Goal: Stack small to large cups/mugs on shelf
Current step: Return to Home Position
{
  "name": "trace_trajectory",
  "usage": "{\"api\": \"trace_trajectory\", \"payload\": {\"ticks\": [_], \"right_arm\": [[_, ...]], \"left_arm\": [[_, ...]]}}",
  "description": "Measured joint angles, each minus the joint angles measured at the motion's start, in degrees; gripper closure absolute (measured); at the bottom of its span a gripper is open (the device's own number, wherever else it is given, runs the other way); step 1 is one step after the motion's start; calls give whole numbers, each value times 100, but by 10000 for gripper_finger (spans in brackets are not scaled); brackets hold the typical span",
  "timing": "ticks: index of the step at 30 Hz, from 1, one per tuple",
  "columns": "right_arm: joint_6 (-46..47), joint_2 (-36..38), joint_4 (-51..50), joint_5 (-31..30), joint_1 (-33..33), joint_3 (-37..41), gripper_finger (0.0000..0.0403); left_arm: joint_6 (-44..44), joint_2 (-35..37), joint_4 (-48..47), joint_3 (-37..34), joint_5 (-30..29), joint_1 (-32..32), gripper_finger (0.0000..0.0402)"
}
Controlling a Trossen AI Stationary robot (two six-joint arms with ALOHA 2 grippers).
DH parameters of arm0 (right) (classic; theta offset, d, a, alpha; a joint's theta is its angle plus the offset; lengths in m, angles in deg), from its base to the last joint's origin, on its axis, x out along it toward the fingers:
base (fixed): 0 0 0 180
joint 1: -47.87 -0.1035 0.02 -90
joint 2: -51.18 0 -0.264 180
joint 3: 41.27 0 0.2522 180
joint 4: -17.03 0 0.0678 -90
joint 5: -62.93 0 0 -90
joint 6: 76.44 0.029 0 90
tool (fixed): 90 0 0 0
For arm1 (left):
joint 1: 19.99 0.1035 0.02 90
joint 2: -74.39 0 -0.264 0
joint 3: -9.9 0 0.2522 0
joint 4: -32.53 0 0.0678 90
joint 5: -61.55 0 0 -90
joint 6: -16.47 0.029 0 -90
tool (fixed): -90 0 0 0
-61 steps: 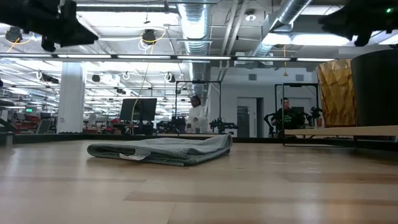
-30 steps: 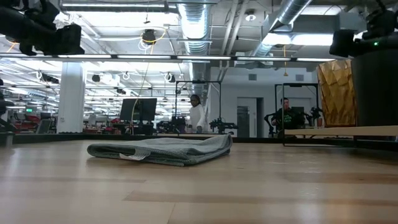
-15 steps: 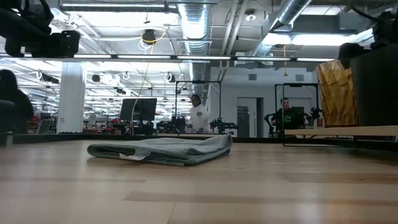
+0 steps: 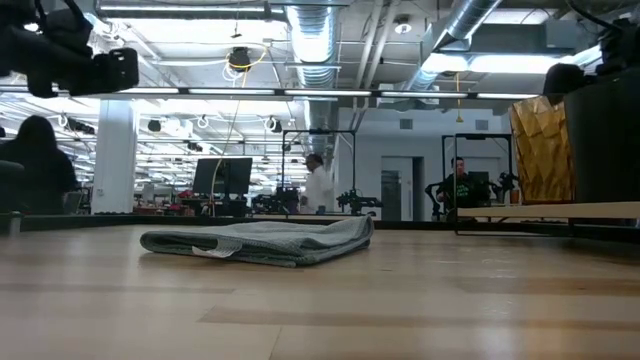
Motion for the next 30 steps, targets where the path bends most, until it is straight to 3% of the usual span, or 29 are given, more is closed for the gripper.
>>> {"api": "trace_trajectory", "payload": {"ticks": [3,6,14,27,30], "right_arm": [[61,0,43,-1,0,0,189],[62,0,44,-3,0,0,189],[125,0,-25,-27,115,0,189],[167,-1,-1494,-50,44,-2,189],[171,2,-1747,-459,42,-15,189]], "left_arm": [[232,4,987,-426,-178,4,287],[346,4,1232,-724,-198,31,287],[-593,-1,-144,-762,-204,61,287],[-339,-1,-178,-768,-274,59,287],[-339,-1,-179,-768,-276,59,287]]}}
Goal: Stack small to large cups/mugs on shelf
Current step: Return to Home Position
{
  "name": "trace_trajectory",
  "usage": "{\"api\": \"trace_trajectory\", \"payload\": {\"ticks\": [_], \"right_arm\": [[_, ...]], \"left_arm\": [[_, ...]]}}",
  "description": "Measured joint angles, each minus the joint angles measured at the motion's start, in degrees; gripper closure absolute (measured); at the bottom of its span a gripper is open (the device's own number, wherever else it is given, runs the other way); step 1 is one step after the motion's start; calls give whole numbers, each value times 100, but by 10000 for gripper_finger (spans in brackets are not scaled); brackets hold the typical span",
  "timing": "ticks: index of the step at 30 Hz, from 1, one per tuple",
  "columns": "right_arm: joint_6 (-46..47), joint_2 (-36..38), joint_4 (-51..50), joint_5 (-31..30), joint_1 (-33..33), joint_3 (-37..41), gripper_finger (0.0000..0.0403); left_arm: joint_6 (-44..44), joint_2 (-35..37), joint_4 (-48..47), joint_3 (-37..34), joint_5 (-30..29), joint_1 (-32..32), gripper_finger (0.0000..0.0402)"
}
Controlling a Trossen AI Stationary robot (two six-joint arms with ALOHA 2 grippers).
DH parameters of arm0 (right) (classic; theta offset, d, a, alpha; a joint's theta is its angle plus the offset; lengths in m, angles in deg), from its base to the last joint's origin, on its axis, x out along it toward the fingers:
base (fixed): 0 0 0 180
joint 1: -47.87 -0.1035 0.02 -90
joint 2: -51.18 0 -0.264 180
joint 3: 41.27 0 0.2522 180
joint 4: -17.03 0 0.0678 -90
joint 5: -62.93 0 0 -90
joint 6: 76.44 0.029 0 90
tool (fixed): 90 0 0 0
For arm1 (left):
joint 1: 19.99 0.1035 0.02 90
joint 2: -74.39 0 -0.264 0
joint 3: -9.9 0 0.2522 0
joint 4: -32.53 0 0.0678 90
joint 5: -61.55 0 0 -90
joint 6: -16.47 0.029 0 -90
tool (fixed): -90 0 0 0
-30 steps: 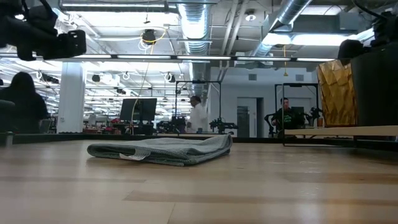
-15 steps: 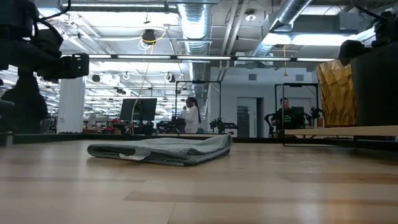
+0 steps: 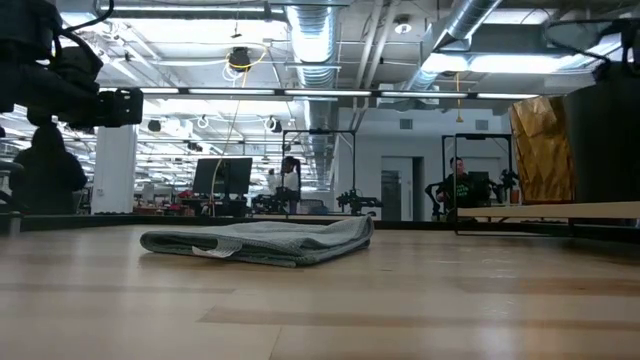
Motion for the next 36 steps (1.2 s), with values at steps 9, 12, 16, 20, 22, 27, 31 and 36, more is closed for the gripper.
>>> {"api": "trace_trajectory", "payload": {"ticks": [9,12,16,20,22,27,31,36], "right_arm": [[194,-4,-592,-1056,0,11,189],[331,-4,-617,-1768,-2,6,189],[169,-4,-661,-1849,-2,-2,189],[-105,-3,-946,-1576,-27,-49,189],[-256,-4,-1022,-1314,-29,-62,189],[-88,-4,-1020,-1223,0,-64,189],[-112,-13,-1020,-1222,-13,-62,189],[-112,-13,-1020,-1221,-13,-63,189]], "left_arm": [[-15,0,-4,-2,9,0,287],[-17,0,-4,-4,25,0,287],[-26,0,-5,-4,33,0,287],[-33,0,-7,-6,33,0,287],[-34,0,-8,-7,35,0,287],[-149,0,-9,-7,36,0,287],[-147,0,-10,-9,36,0,287],[35,0,-11,-11,35,0,287]]}}
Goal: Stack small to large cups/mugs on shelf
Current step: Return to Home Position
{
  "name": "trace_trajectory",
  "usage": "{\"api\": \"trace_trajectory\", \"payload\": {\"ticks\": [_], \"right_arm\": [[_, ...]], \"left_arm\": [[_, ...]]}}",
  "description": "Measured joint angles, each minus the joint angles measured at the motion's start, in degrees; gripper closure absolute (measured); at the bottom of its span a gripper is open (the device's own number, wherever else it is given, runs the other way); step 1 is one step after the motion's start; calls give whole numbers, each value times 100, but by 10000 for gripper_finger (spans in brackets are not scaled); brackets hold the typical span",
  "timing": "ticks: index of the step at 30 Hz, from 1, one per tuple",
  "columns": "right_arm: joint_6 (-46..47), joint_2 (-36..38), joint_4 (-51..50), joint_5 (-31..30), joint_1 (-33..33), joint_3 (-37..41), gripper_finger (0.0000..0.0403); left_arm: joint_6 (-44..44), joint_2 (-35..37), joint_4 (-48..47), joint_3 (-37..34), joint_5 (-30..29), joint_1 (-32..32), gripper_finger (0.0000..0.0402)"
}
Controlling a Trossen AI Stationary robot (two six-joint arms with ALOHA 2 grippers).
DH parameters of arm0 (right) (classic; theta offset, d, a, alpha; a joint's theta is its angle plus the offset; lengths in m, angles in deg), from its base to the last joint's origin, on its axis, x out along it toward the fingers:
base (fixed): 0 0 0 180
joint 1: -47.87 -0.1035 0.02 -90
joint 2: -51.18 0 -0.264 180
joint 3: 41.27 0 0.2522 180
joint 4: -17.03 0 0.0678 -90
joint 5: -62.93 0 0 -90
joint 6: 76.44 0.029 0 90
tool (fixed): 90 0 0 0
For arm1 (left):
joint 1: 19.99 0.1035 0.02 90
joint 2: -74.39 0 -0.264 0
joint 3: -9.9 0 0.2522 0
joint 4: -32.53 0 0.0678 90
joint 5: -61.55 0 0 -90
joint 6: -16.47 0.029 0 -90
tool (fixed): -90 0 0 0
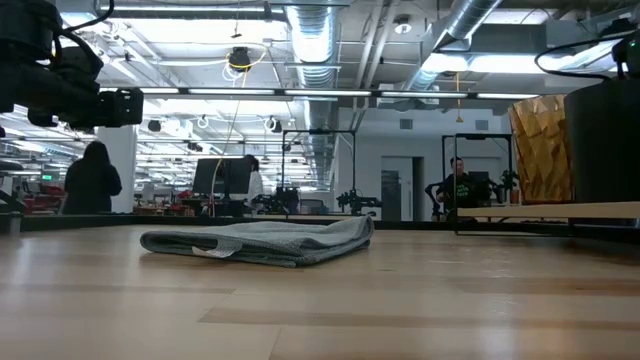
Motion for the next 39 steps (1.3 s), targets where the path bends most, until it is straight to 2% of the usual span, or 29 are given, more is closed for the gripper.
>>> {"api": "trace_trajectory", "payload": {"ticks": [39], "right_arm": [[2,0,4,0,0,2,189]], "left_arm": [[44,0,-2,0,0,0,287]]}}
